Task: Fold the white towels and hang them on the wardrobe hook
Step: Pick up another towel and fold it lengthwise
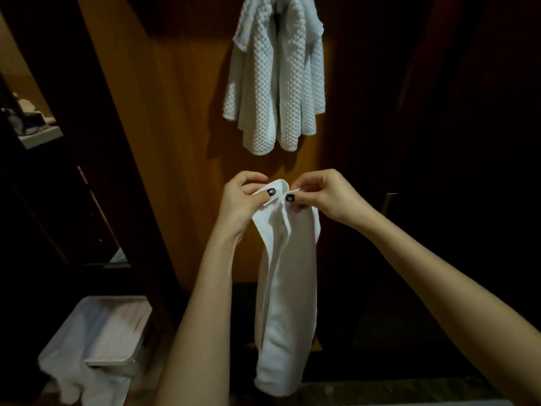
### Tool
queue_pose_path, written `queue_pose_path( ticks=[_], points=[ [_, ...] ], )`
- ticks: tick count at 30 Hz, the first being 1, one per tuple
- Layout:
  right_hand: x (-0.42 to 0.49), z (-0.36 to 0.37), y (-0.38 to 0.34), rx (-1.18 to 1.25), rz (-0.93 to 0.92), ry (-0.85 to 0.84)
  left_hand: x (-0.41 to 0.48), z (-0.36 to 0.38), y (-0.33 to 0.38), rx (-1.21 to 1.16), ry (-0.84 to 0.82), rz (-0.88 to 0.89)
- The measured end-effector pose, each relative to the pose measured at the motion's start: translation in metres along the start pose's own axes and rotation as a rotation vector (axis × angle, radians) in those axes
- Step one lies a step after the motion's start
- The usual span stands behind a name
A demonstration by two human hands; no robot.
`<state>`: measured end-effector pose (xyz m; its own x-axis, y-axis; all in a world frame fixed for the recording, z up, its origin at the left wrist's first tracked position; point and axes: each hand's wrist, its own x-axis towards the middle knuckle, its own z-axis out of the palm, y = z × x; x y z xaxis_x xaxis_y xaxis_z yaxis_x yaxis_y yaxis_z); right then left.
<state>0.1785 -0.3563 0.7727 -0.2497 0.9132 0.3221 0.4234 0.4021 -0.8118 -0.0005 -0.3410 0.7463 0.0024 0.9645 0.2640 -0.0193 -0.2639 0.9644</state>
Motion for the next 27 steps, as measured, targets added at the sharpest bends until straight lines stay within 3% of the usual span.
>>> queue_pose_path(
  ticks=[6,9,12,17,23,27],
  points=[
    [0.014,-0.001,0.007,-0.137,-0.087,-0.052,0.010,0.006,-0.005,0.000,0.013,0.061],
    [0.021,-0.004,0.008,-0.054,-0.072,-0.092,0.019,0.002,0.003,-0.023,-0.057,0.097],
    [0.027,-0.007,0.011,-0.068,-0.062,-0.018,0.026,-0.003,0.010,-0.035,-0.163,0.098],
    [0.030,-0.006,0.017,-0.003,-0.038,0.030,0.025,-0.009,0.005,0.192,-0.216,0.140],
    [0.029,0.008,0.023,0.063,-0.007,0.224,0.020,-0.005,-0.004,0.100,-0.136,0.161],
    [0.028,0.015,0.023,0.104,-0.030,0.291,0.015,0.004,-0.010,0.070,0.026,0.236]
  ],
)
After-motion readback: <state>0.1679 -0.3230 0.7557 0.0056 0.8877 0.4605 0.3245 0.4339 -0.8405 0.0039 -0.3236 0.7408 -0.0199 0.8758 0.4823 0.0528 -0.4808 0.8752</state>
